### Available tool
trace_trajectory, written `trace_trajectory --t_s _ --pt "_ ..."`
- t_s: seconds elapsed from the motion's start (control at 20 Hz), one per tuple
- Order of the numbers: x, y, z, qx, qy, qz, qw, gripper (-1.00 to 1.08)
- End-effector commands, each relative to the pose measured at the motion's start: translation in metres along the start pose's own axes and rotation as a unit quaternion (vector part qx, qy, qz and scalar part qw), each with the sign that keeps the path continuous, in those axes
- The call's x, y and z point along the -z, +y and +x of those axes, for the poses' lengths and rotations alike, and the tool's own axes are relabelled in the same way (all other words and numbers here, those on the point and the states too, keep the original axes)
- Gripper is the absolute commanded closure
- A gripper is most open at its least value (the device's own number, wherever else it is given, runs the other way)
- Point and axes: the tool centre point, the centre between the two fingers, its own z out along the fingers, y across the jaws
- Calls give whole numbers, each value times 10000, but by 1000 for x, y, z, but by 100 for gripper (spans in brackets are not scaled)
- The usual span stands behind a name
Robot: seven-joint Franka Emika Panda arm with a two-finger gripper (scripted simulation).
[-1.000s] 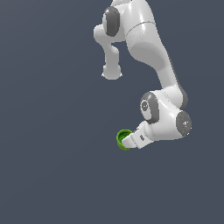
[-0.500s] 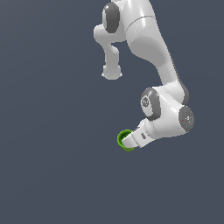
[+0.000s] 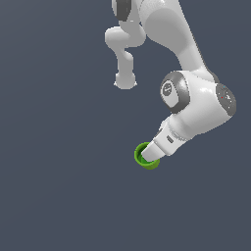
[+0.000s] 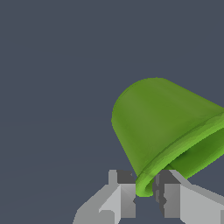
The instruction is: Pick up the object and move it to a goal position.
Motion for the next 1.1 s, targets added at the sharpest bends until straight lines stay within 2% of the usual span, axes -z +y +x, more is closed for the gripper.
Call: trace_trajectory --t_s 0.0,0.25,0.55,0.8,1.05 --pt "29 9 -9 243 213 -224 9992 108" --pt "88 25 -30 784 653 -678 9925 108" --pt "147 39 -55 1329 1105 -1127 9785 108" --pt "180 46 -71 1637 1369 -1372 9673 108" --pt "200 50 -82 1821 1532 -1510 9595 108"
